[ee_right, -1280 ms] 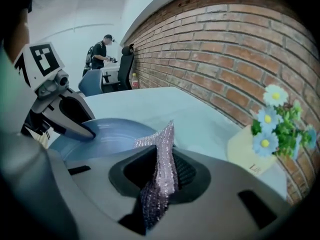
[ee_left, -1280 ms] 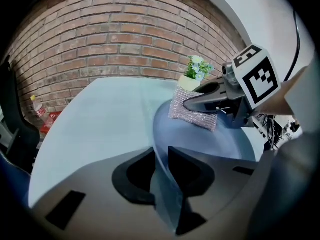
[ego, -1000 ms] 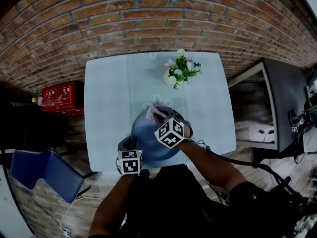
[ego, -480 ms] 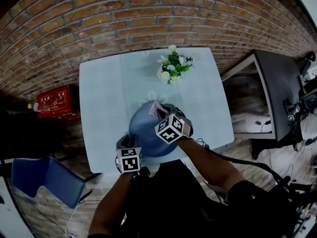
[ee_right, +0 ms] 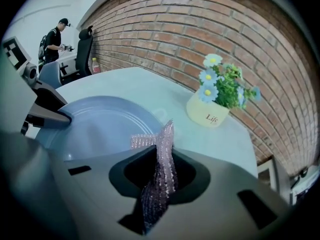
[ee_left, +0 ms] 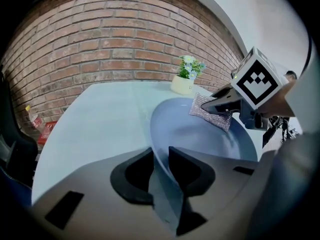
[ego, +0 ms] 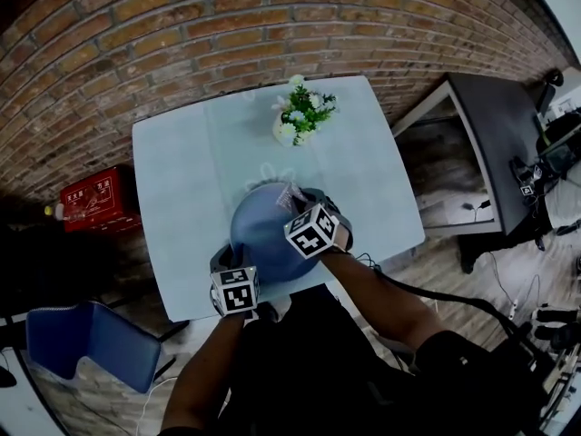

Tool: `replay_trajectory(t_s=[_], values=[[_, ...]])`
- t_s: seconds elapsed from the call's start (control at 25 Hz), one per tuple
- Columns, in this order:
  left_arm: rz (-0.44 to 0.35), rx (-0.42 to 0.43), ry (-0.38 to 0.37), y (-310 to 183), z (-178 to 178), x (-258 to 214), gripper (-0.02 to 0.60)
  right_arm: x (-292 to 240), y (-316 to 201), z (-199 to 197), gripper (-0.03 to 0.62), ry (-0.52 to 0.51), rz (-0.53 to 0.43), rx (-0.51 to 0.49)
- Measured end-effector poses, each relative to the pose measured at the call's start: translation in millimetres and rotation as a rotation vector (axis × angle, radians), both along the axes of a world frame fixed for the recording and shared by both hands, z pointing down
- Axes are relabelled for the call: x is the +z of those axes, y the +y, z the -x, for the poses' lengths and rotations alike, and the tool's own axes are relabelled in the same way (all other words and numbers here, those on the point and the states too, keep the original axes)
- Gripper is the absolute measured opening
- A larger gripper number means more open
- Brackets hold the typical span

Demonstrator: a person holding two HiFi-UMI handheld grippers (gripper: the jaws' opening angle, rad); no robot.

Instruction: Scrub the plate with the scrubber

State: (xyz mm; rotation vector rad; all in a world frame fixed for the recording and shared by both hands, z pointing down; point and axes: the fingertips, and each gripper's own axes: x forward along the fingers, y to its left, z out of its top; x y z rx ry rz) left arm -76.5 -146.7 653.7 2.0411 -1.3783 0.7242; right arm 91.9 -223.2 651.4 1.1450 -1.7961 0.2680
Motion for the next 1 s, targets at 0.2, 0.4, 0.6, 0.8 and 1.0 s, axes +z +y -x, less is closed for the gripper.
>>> replay_trajectory(t_s=[0.2,0.4,0.6,0.8,1.0], values=[[0.019,0.029,0.008,1.2,-1.1,-0.5,0.098,0.3,10.9,-11.2,0.074,-0.002,0.007,0.096],[0.021,0.061,-0.003,1.1,-1.5,0.5,0.106,1.7,26.7,-21.7,0.074,-0.025,0.018,0.206],[0.011,0.058,-0.010,-0.8,-2.2,0.5,0.107,0.4,39.7,-29.4,0.072,-0.046,0.020,0.293],[0.005,0.078,-0.031,-0.4,-1.4,6.4,0.112,2.5,50.0,-32.9,0.072,-0.043,0.021,0.353],[0.004,0.089,-0.036,-1.4,-2.8,3.6,0.114,1.9,60.6,-36.7,0.072,-0.045,0.022,0.413]])
